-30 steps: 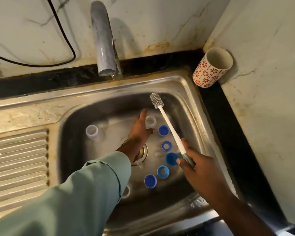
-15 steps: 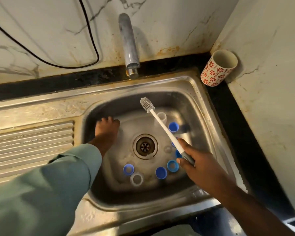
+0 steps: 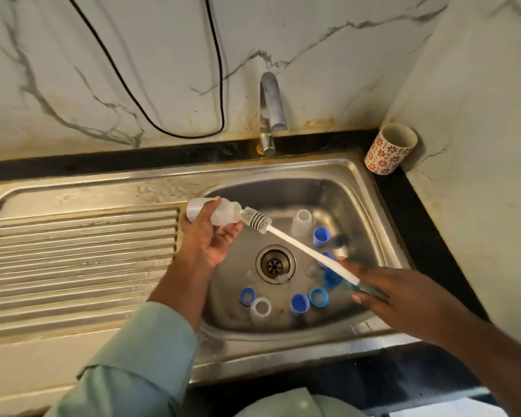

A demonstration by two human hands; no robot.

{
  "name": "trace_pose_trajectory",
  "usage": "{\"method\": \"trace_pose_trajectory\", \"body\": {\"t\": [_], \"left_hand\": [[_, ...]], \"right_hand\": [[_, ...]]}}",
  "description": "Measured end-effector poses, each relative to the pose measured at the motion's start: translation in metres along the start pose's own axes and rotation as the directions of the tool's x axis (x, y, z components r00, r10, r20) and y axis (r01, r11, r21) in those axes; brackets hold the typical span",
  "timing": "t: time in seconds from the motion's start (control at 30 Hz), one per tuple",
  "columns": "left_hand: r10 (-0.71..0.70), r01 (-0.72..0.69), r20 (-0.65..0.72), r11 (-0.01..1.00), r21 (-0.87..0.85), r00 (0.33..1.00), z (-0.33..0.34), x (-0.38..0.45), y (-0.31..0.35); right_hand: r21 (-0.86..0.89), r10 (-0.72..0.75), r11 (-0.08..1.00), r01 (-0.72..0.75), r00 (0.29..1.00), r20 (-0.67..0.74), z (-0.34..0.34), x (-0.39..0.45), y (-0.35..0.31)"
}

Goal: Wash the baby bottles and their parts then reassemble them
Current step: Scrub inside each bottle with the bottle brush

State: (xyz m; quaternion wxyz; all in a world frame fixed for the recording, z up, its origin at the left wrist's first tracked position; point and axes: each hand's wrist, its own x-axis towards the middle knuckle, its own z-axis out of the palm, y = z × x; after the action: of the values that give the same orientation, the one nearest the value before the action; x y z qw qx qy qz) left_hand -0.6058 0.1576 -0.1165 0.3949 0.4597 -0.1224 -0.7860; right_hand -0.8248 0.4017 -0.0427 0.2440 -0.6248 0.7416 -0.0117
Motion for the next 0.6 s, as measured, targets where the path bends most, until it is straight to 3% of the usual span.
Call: {"method": "trace_pose_trajectory", "body": {"t": [0.23, 0.3, 0.47, 0.6], "left_hand": [[0.058, -0.065, 0.044, 0.985, 0.158, 0.997, 0.002, -0.042, 0.013], [0.063, -0.073, 0.061, 0.979, 0.192, 0.996, 0.001, -0.049, 0.015], [0.078, -0.097, 0.111, 0.980, 0.175, 0.991, 0.003, -0.065, 0.015], [0.183, -0.225, 0.173, 0.937, 0.267, 0.968, 0.001, -0.078, 0.007]], "right_hand": [[-0.345, -0.064, 0.937, 0.052, 0.998, -0.024, -0.021, -0.010, -0.023], [-0.456, -0.158, 0.885, 0.092, 0.981, -0.109, -0.017, -0.008, -0.021], [-0.578, -0.355, 0.808, 0.115, 0.877, -0.322, 0.002, 0.002, -0.007], [-0.546, -0.333, 0.835, 0.070, 0.854, -0.400, 0.008, 0.008, -0.021]]}}
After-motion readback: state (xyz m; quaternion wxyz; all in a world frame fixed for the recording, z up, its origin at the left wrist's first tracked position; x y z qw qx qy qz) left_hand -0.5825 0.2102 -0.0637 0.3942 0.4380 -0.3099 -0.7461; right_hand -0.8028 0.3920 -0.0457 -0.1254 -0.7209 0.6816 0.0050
